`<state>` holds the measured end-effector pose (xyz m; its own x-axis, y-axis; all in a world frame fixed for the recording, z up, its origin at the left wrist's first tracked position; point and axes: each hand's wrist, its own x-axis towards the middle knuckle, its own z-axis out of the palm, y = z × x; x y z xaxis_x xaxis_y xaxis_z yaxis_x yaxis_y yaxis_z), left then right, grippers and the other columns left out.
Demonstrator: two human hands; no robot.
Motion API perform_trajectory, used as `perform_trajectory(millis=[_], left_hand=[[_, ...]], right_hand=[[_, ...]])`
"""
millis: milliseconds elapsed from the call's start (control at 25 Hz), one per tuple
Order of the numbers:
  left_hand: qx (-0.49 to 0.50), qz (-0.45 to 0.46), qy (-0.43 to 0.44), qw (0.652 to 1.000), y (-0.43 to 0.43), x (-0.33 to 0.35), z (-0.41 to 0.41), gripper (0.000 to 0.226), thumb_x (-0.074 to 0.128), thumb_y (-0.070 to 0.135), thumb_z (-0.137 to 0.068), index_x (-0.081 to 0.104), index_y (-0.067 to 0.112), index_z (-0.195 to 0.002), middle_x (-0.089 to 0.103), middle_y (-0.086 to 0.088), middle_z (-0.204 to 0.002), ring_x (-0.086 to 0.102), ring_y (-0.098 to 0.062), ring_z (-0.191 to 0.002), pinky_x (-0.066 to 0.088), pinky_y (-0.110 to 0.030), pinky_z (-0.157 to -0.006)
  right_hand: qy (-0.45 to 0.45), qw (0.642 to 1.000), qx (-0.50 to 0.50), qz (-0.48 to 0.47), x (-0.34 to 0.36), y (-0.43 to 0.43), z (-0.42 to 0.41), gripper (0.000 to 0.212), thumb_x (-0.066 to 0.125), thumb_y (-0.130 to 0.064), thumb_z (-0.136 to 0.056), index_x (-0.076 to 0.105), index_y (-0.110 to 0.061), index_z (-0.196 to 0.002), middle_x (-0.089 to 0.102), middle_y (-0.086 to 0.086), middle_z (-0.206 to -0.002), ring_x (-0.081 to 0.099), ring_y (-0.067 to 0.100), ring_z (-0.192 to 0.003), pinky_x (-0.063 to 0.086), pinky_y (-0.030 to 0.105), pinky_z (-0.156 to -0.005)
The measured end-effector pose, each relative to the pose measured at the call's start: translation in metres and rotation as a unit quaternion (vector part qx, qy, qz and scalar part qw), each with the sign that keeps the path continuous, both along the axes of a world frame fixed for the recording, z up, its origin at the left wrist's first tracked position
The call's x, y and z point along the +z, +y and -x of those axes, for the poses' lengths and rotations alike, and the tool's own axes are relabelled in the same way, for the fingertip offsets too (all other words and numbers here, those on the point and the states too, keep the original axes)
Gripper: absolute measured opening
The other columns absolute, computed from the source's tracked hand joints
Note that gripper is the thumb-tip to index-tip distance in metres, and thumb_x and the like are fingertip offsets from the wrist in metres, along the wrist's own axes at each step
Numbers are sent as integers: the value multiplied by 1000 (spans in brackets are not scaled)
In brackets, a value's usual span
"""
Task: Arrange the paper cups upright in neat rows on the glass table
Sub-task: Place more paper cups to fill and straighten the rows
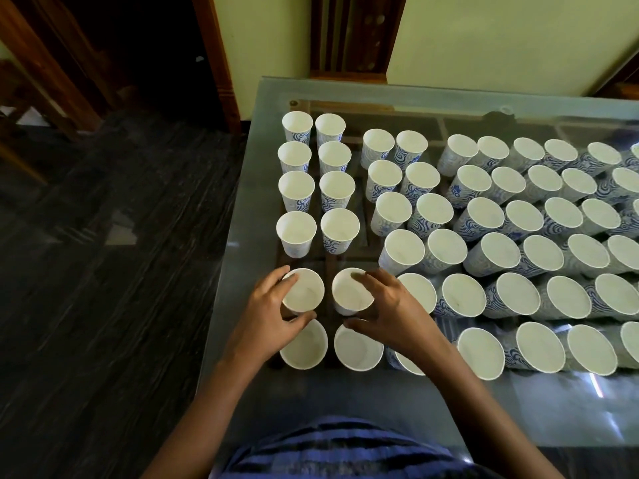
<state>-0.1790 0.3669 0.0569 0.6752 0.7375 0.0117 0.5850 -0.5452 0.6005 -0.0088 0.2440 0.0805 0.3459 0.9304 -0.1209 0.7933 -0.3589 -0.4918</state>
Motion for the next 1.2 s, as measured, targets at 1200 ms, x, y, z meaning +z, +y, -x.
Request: perform_trajectory(millis=[1200], left_hand=[[-61,2,0,998,-43,-16,39,71,84,37,-59,59,12,-120,55,-5,-128,50,-23,-117,38,-29,-93]], right_hand=[[-11,998,45,52,-14,-46,32,81,75,-42,-71,37,-21,-140,38,-1,-142,41,17,-126,44,29,-95]])
